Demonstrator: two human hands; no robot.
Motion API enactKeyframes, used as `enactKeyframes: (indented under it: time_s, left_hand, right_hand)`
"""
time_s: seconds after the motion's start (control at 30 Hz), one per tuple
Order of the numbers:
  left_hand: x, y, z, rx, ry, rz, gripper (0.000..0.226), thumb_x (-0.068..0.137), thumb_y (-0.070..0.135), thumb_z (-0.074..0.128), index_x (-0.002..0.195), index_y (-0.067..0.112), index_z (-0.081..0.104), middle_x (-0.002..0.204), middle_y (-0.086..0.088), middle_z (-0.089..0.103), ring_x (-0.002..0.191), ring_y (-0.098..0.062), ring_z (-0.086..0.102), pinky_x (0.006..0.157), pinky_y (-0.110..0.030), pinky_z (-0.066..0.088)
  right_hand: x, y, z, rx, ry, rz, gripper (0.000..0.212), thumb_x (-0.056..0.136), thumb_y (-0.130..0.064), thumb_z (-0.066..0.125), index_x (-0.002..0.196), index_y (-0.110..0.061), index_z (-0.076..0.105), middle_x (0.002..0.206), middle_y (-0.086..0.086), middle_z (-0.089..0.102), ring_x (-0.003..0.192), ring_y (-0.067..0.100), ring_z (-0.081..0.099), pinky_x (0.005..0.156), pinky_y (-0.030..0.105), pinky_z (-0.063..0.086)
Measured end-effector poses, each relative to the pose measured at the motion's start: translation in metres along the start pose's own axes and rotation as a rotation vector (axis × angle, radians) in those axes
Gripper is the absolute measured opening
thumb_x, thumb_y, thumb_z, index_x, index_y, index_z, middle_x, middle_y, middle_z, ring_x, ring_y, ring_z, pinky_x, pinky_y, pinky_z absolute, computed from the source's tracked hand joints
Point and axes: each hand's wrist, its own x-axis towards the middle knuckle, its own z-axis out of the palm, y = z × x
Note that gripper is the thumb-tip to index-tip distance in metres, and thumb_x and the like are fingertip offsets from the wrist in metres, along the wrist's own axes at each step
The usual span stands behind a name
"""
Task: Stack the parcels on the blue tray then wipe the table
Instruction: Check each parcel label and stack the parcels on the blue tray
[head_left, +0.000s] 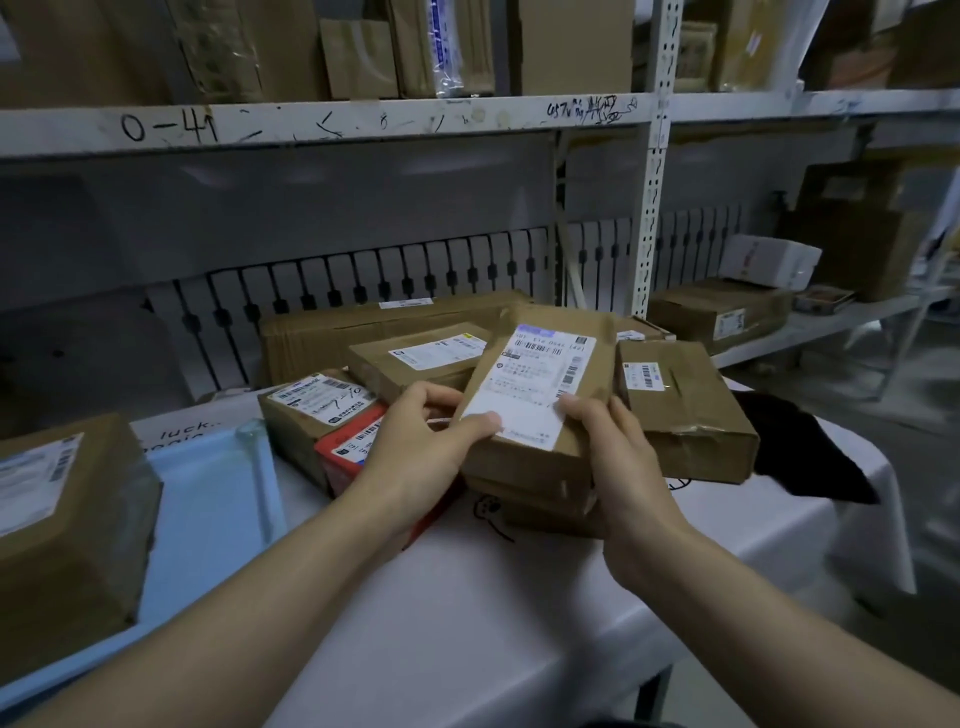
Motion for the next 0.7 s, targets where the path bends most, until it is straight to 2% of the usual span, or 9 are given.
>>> enactKeyframes:
  time_s: [0.07,0.2,0.3,0.37,0.47,0.53,0.57,0.63,0.7]
  left_hand:
    - [-0.005,0.005,-0.004,-0.079,-0.004,0.004,0.025,0.083,0.024,0.076,0.102,0.015,0.062,0.1,-0.001,0.07,0.087,-0.009,0.066,0.067,-0.013,0.047]
    - [-0.011,0.012,-0.023,-0.253,-0.029,-0.032,0.027,0.082,0.036,0.074,0.094,0.014,0.064,0.095,-0.002,0.075,0.089,-0.015,0.068,0.086,-0.037,0.055]
    - [-0.02,0.022,-0.044,-0.376,-0.09,-0.1,0.041,0.082,0.04,0.069,0.111,0.01,0.068,0.092,-0.003,0.077,0.071,-0.008,0.07,0.058,-0.024,0.054]
    - [-0.025,0.026,-0.062,-0.403,-0.119,-0.122,0.043,0.08,0.042,0.069,0.113,0.015,0.072,0.092,-0.004,0.077,0.066,-0.008,0.067,0.059,-0.023,0.052]
    - [-0.029,0.027,-0.095,-0.369,-0.125,-0.134,0.045,0.07,0.045,0.072,0.106,0.018,0.077,0.085,-0.003,0.077,0.079,-0.016,0.067,0.084,-0.036,0.051]
    - [-0.031,0.027,-0.114,-0.37,-0.116,-0.147,0.031,0.07,0.039,0.072,0.093,0.018,0.08,0.077,-0.002,0.075,0.077,-0.018,0.067,0.086,-0.037,0.052]
    - [-0.035,0.028,-0.123,-0.368,-0.105,-0.15,0.026,0.071,0.036,0.073,0.089,0.018,0.081,0.083,-0.006,0.077,0.082,-0.02,0.069,0.089,-0.039,0.054]
    - [-0.036,0.028,-0.139,-0.317,-0.07,-0.118,0.033,0.07,0.033,0.08,0.098,0.015,0.08,0.105,-0.013,0.076,0.101,-0.03,0.07,0.099,-0.048,0.052]
    - [-0.036,0.026,-0.152,-0.23,-0.056,-0.045,0.061,0.062,0.037,0.084,0.118,0.016,0.071,0.114,-0.011,0.074,0.113,-0.032,0.066,0.095,-0.047,0.055]
  right_hand:
    - [0.0,-0.008,-0.003,0.027,-0.035,-0.045,0.043,0.083,-0.037,0.071,0.124,-0.043,0.059,0.11,-0.008,0.074,0.102,0.016,0.07,0.081,0.038,0.058]
    - [0.005,-0.016,0.004,0.12,-0.152,-0.047,0.07,0.07,-0.039,0.075,0.137,-0.036,0.055,0.116,0.0,0.075,0.106,0.024,0.072,0.093,0.05,0.057]
    - [0.001,-0.017,0.016,0.142,-0.276,-0.036,0.044,0.083,-0.03,0.067,0.127,-0.03,0.064,0.111,0.004,0.077,0.108,0.028,0.071,0.1,0.051,0.051]
    - [-0.005,-0.016,0.027,0.143,-0.336,-0.006,0.033,0.087,-0.027,0.063,0.119,-0.024,0.069,0.108,0.006,0.077,0.111,0.032,0.069,0.096,0.051,0.046]
    - [-0.011,-0.014,0.046,0.156,-0.4,0.02,0.037,0.082,-0.024,0.068,0.117,-0.015,0.069,0.108,0.01,0.077,0.115,0.036,0.066,0.101,0.051,0.043]
    - [-0.011,-0.013,0.058,0.133,-0.462,0.029,0.051,0.072,-0.027,0.068,0.121,-0.014,0.067,0.111,0.009,0.076,0.116,0.033,0.066,0.097,0.043,0.046]
    - [-0.011,-0.013,0.064,0.118,-0.502,0.027,0.056,0.069,-0.028,0.066,0.123,-0.013,0.066,0.112,0.009,0.076,0.113,0.03,0.068,0.091,0.037,0.05]
    - [-0.011,-0.015,0.073,0.082,-0.569,0.01,0.055,0.068,-0.025,0.069,0.122,-0.013,0.067,0.11,0.007,0.077,0.105,0.025,0.072,0.081,0.031,0.052]
    - [-0.013,-0.019,0.08,0.032,-0.621,-0.004,0.05,0.067,-0.022,0.073,0.116,-0.013,0.069,0.109,0.008,0.077,0.106,0.027,0.072,0.087,0.035,0.055]
